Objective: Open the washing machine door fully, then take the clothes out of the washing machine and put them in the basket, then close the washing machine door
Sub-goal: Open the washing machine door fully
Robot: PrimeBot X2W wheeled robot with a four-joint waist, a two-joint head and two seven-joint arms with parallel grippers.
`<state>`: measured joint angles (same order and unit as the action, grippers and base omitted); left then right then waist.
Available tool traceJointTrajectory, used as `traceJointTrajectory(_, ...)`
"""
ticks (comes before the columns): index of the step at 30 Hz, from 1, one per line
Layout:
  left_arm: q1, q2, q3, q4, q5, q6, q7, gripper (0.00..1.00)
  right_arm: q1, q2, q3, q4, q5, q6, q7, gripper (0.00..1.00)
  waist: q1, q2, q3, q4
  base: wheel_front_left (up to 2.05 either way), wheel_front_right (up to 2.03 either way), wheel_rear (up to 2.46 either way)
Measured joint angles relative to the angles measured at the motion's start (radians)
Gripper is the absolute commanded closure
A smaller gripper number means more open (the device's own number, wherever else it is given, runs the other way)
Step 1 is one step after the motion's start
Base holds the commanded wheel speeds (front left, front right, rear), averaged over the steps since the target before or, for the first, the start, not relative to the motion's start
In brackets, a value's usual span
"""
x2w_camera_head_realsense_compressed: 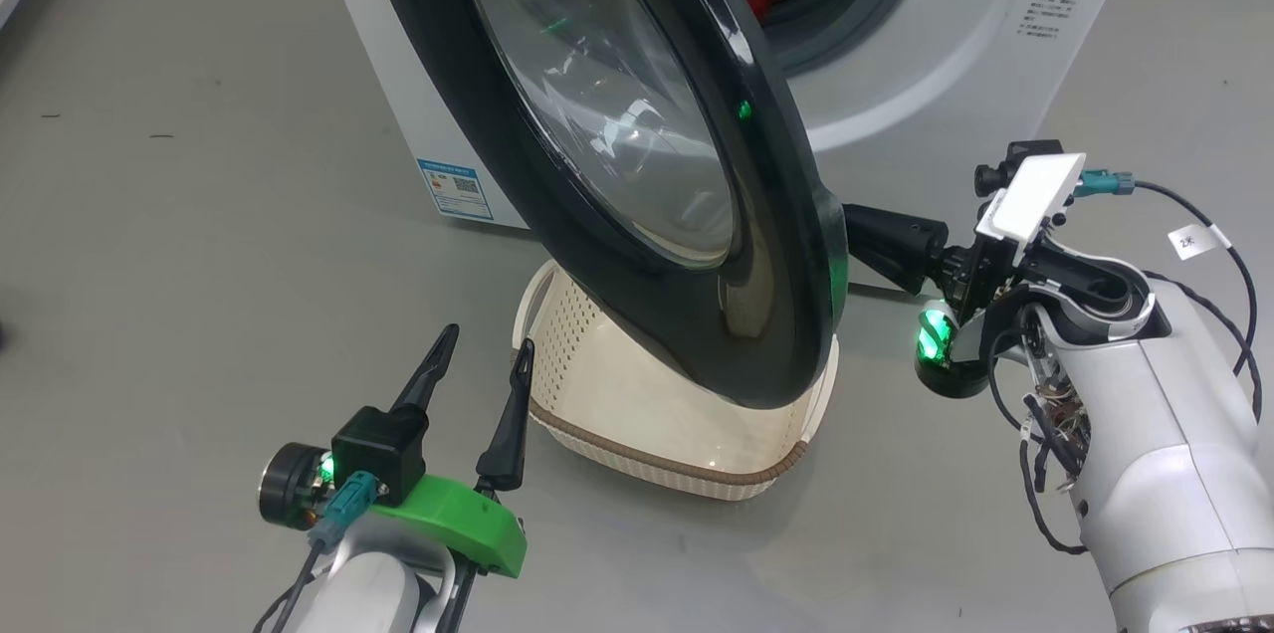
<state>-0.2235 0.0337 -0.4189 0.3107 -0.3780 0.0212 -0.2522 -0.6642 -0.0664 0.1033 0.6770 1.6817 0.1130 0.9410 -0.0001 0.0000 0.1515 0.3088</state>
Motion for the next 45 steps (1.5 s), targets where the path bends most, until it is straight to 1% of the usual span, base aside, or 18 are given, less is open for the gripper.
traceJointTrajectory(9, 0.020, 0.000, 0.001, 0.004, 0.000, 0.000, 0.000, 0.00, 0.044, 0.002, 0.049, -0.023, 0.020, 0.000, 0.000, 1.00, 0.0000, 0.0000, -0.027, 0.037, 0.00, 0.00, 0.00)
traceJointTrajectory(14, 0.022, 0.001, 0.002, 0.005, 0.003, -0.001, 0.000, 0.00, 0.064, 0.000, 0.095, -0.045, 0.047, 0.002, 0.000, 1.00, 0.0000, 0.0000, -0.035, 0.062, 0.00, 0.00, 0.00)
traceJointTrajectory(18, 0.029, 0.001, 0.001, 0.005, 0.006, -0.009, 0.000, 0.00, 0.084, -0.001, 0.155, -0.072, 0.101, 0.002, 0.000, 1.00, 0.0000, 0.0000, -0.040, 0.082, 0.00, 0.00, 0.00)
traceJointTrajectory(23, 0.030, 0.001, 0.003, 0.006, 0.009, -0.009, 0.000, 0.00, 0.102, 0.002, 0.226, -0.106, 0.130, 0.003, -0.007, 1.00, 0.0000, 0.0000, -0.044, 0.106, 0.00, 0.00, 0.00)
traceJointTrajectory(36, 0.039, 0.002, 0.011, 0.004, 0.009, -0.009, 0.000, 0.00, 0.123, 0.000, 0.356, -0.173, 0.195, 0.003, -0.077, 1.00, 0.0000, 0.0000, -0.049, 0.155, 0.00, 0.00, 0.00)
traceJointTrajectory(45, 0.041, 0.002, 0.026, -0.002, 0.009, -0.008, 0.000, 0.00, 0.124, 0.000, 0.417, -0.197, 0.224, 0.008, -0.119, 1.00, 0.0000, 0.0000, -0.046, 0.175, 0.00, 0.00, 0.00)
